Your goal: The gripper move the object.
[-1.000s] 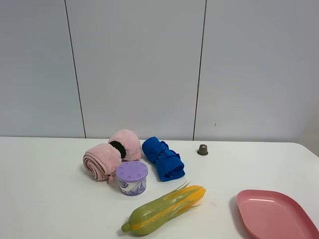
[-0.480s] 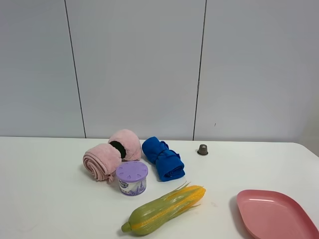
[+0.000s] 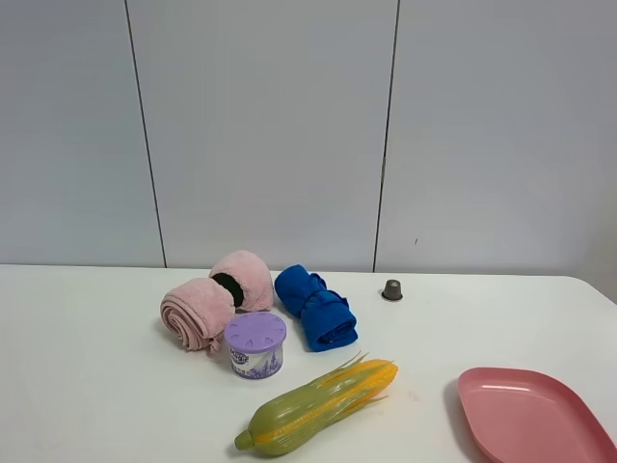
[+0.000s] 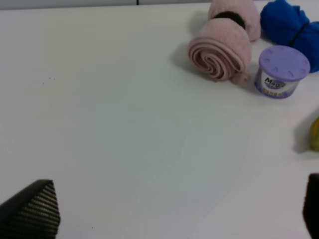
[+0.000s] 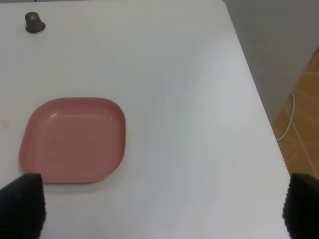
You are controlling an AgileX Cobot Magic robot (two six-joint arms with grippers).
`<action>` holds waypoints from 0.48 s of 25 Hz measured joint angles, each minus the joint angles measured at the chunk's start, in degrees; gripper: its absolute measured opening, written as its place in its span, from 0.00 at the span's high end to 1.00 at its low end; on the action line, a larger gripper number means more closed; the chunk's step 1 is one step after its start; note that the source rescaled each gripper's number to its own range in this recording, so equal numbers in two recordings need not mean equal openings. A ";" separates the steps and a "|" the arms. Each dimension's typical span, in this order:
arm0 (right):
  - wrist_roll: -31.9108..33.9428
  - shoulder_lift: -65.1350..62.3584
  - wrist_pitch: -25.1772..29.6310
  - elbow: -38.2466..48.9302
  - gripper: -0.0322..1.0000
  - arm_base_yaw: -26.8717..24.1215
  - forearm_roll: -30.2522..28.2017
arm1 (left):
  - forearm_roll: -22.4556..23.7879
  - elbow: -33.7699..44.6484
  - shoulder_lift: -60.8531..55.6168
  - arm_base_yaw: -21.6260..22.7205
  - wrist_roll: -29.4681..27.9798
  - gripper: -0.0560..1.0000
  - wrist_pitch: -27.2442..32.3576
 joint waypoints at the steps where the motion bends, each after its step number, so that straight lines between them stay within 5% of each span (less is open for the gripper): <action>1: 0.00 0.00 0.00 0.00 0.12 0.00 -0.05 | 0.00 0.00 0.00 0.00 0.00 0.00 0.00; 12: 0.00 0.00 0.00 0.00 0.12 0.00 -0.05 | 0.00 0.00 0.00 0.00 0.00 0.00 0.00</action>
